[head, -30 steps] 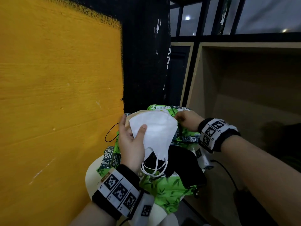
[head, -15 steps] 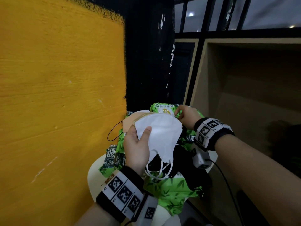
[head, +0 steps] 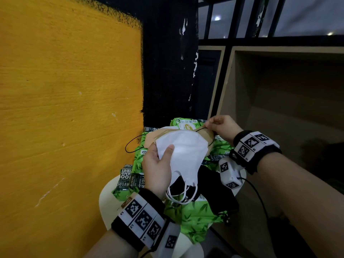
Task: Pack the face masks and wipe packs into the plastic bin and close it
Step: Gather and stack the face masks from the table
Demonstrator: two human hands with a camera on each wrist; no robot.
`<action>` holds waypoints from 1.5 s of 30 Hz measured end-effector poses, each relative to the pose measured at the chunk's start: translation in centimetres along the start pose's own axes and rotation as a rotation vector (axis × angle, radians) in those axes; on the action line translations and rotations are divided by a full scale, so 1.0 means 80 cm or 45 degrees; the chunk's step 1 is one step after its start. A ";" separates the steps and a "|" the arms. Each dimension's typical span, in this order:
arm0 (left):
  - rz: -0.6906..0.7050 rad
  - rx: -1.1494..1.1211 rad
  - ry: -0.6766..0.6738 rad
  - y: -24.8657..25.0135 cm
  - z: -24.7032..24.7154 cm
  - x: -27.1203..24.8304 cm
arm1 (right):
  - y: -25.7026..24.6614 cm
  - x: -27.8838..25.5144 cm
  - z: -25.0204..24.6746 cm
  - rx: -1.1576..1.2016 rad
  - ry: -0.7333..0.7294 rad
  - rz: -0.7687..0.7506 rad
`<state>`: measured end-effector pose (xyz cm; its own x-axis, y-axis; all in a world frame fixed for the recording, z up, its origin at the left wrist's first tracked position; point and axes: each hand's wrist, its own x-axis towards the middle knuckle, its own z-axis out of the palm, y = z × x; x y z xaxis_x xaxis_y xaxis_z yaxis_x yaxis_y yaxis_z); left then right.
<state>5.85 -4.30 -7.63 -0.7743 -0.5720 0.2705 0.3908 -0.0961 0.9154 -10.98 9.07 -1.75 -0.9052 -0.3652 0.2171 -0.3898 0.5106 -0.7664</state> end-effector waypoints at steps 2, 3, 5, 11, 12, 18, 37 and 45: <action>0.006 0.006 -0.003 0.000 -0.001 0.000 | -0.005 -0.001 -0.004 0.116 0.029 0.011; 0.011 0.010 -0.006 -0.001 -0.001 0.000 | -0.007 -0.002 -0.008 0.184 0.039 0.023; 0.019 0.012 -0.007 -0.001 0.001 0.000 | -0.012 -0.005 -0.017 0.226 0.090 0.010; 0.024 -0.002 0.000 -0.001 0.008 -0.001 | -0.027 -0.020 -0.035 -0.151 0.547 -0.266; 0.023 0.004 0.008 -0.001 0.009 -0.001 | -0.030 -0.022 -0.038 -0.170 0.606 -0.276; 0.020 -0.050 0.078 0.006 0.011 -0.004 | -0.052 -0.034 -0.053 -0.393 0.742 -0.381; 0.047 -0.278 -0.018 0.040 0.012 -0.019 | -0.073 -0.070 -0.035 0.249 -0.516 -0.245; 0.050 -0.212 0.149 0.020 -0.002 -0.004 | -0.061 -0.052 -0.021 0.107 -0.253 -0.090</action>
<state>6.80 -4.39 -6.32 -0.6975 -0.6679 0.2596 0.5038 -0.1994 0.8405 -5.63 9.39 2.10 -0.8220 -0.5480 0.1549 -0.4280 0.4151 -0.8028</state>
